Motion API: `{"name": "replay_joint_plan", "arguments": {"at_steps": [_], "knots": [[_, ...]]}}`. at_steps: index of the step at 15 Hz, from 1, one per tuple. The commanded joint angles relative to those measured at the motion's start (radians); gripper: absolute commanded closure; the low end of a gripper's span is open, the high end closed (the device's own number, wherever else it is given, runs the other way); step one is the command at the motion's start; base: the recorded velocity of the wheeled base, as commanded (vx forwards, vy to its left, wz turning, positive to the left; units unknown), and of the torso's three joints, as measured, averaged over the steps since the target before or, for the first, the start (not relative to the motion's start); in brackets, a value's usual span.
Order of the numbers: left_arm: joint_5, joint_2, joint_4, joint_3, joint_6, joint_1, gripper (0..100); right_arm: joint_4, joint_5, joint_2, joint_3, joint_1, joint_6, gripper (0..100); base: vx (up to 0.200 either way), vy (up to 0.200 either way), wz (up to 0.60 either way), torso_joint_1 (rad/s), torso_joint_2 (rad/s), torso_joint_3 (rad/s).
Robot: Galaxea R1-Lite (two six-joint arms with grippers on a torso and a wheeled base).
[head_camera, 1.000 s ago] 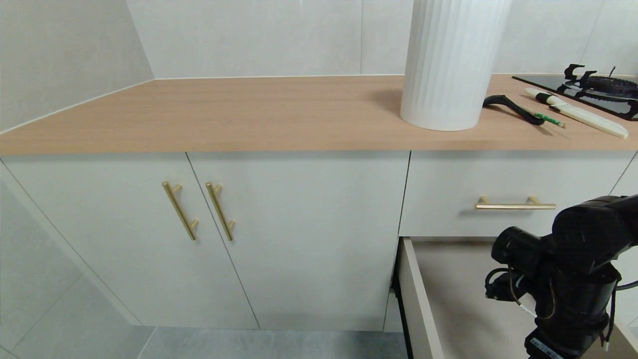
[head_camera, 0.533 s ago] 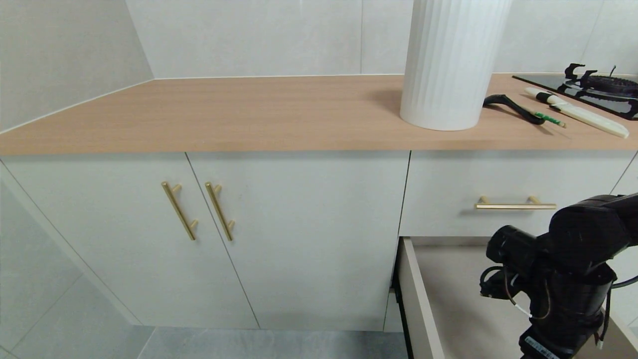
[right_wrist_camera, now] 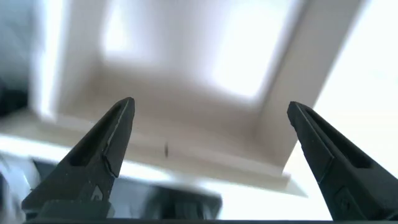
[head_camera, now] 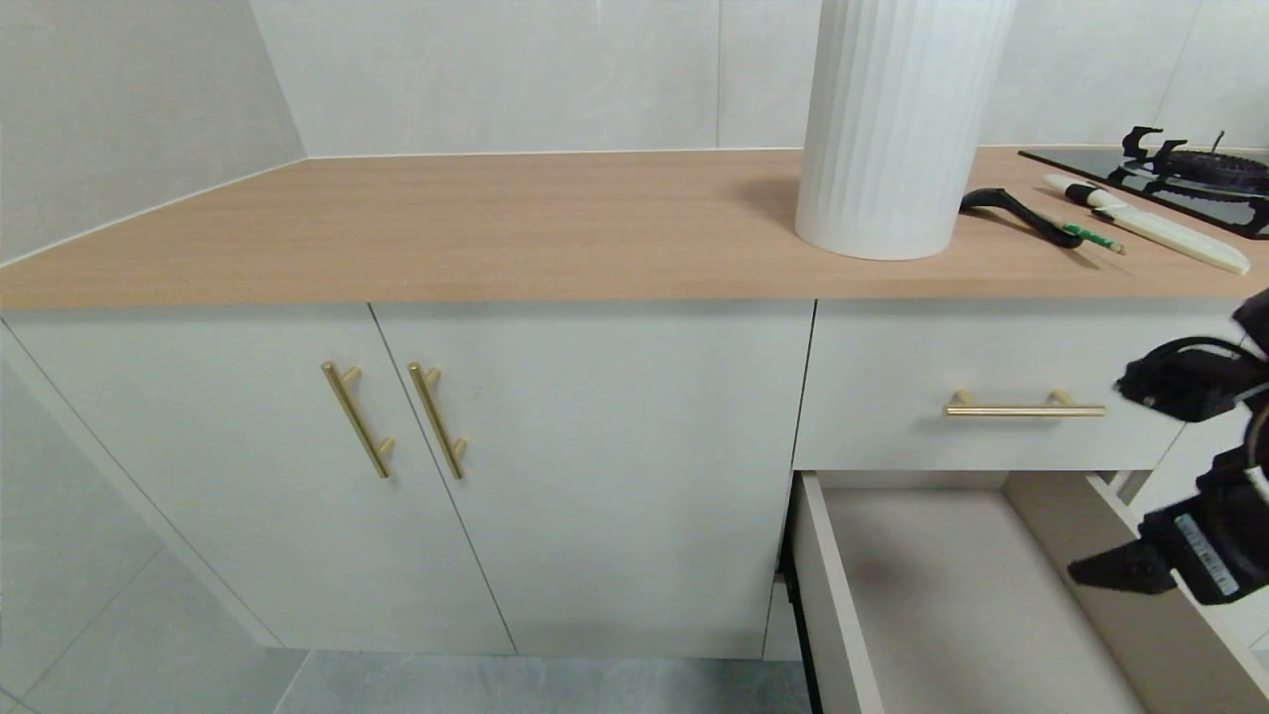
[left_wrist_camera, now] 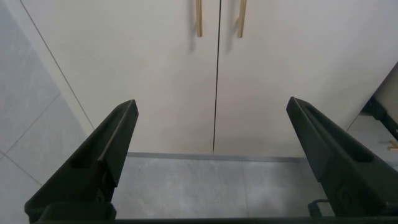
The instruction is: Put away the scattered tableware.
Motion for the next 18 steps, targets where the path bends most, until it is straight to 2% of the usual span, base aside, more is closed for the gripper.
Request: {"name": "replay_joint_plan", "arguments": {"at_steps": [1,3,12,16,18], "knots": [[0.001,0.002,0.000,0.000,0.000,0.001,0,-0.112,0.001,-0.162,0.022,-0.054,0.003,0,0.000,0.000,0.00,0.000,0.00,0.000],[0.001,0.002,0.000,-0.002,0.000,0.001,0,-0.184,0.003,-0.167,0.035,-0.087,0.003,0,0.000,0.000,0.00,0.000,0.00,0.000],[0.001,0.002,0.000,0.000,0.000,0.001,0,-0.192,0.003,-0.181,0.035,-0.109,0.000,0,0.000,0.000,0.00,0.001,-0.01,-0.003],[0.001,0.002,0.000,0.000,0.000,0.001,0,-0.197,0.003,-0.189,0.035,-0.109,0.000,0,0.000,0.000,0.00,0.073,-0.23,-0.267],[0.001,0.002,0.000,0.000,0.000,-0.001,0,-0.217,0.004,-0.195,0.026,-0.109,0.002,0,0.000,0.000,0.00,0.132,-0.55,-0.329]]}}
